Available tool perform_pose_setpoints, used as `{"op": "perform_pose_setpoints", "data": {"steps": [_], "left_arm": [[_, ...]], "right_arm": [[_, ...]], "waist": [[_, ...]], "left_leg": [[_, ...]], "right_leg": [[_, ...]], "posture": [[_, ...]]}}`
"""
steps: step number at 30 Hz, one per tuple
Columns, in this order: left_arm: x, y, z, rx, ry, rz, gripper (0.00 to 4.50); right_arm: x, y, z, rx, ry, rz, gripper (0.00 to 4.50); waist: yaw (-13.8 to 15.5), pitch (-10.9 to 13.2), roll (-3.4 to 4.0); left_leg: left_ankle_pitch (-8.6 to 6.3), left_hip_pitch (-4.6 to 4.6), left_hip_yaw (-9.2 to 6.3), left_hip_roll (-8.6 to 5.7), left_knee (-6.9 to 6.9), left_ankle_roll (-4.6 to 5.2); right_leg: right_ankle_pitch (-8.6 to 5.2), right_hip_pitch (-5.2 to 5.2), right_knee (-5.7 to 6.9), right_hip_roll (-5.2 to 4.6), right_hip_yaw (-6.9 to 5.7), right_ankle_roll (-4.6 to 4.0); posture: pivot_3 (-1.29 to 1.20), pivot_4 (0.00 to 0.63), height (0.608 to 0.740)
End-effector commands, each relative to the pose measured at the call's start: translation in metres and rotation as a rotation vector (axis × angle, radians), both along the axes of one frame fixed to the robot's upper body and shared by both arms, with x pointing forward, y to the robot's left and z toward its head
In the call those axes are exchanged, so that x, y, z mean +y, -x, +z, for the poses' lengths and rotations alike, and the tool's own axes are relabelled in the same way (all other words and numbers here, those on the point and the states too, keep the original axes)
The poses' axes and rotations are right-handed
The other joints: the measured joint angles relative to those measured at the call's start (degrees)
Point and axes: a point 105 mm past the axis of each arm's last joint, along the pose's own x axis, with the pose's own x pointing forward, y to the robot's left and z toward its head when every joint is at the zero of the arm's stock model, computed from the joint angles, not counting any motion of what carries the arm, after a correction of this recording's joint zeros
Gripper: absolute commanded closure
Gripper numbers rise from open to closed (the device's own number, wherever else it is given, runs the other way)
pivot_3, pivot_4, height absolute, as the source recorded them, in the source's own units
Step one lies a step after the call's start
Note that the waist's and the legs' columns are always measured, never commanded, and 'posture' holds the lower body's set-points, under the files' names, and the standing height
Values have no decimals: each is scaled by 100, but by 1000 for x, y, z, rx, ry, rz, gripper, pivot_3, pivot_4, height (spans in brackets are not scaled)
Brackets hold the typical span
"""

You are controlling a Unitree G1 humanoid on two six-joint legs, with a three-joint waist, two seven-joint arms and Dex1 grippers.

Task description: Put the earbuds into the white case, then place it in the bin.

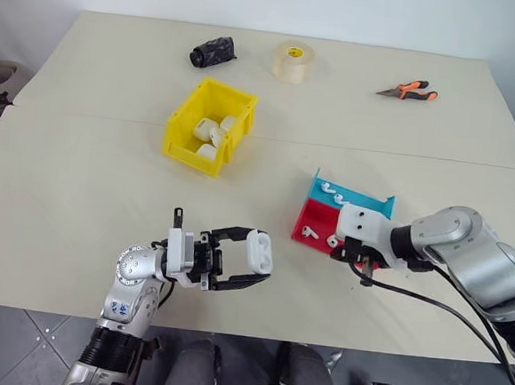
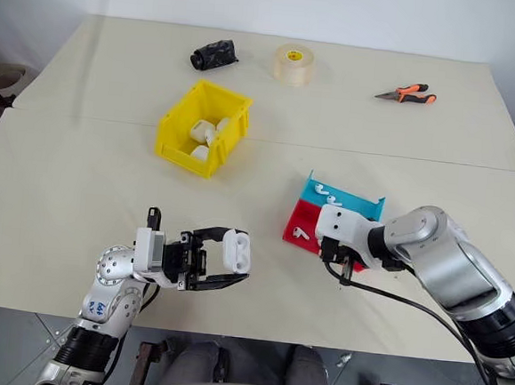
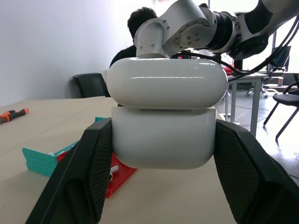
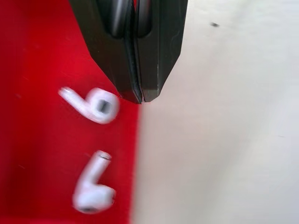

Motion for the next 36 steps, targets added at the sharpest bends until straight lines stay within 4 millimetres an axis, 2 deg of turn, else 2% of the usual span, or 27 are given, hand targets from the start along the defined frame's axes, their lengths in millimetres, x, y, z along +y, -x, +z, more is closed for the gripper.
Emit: {"op": "perform_pose_setpoints", "data": {"steps": [1,5,10,19,29,36], "left_arm": [[-4,5,7,-29,22,-14,1704],[-4,5,7,-27,21,-17,1704],[-4,4,7,-29,21,-16,1704],[-5,4,7,-29,24,-18,1704],[-4,3,7,-30,22,-7,1704],[-4,3,7,-31,23,-6,1704]], "right_arm": [[4,3,10,-35,-14,33,4453],[-7,2,15,-45,22,13,4453],[-16,-10,23,-95,49,-42,4453],[-9,-27,19,-152,42,-83,4453],[5,-19,17,-121,19,-39,4453],[4,-12,16,-89,33,-26,4453]], "waist": [[2,0,0],[9,0,0],[-10,0,0],[-4,0,0],[-9,0,0],[-6,0,0]], "left_leg": [[0,0,0,0,0,0],[0,-1,-1,-1,0,0],[0,1,0,1,-1,0],[0,0,0,0,-1,0],[0,0,0,0,-1,0],[0,0,-1,0,-1,0]], "right_leg": [[0,0,0,0,0,0],[0,0,0,0,0,0],[0,0,0,0,0,0],[0,0,0,0,0,0],[0,0,0,0,0,0],[0,0,0,0,-1,0]], "posture": [[0,150,740],[0,150,740],[0,150,740],[0,150,740],[0,150,740],[0,150,740]]}}
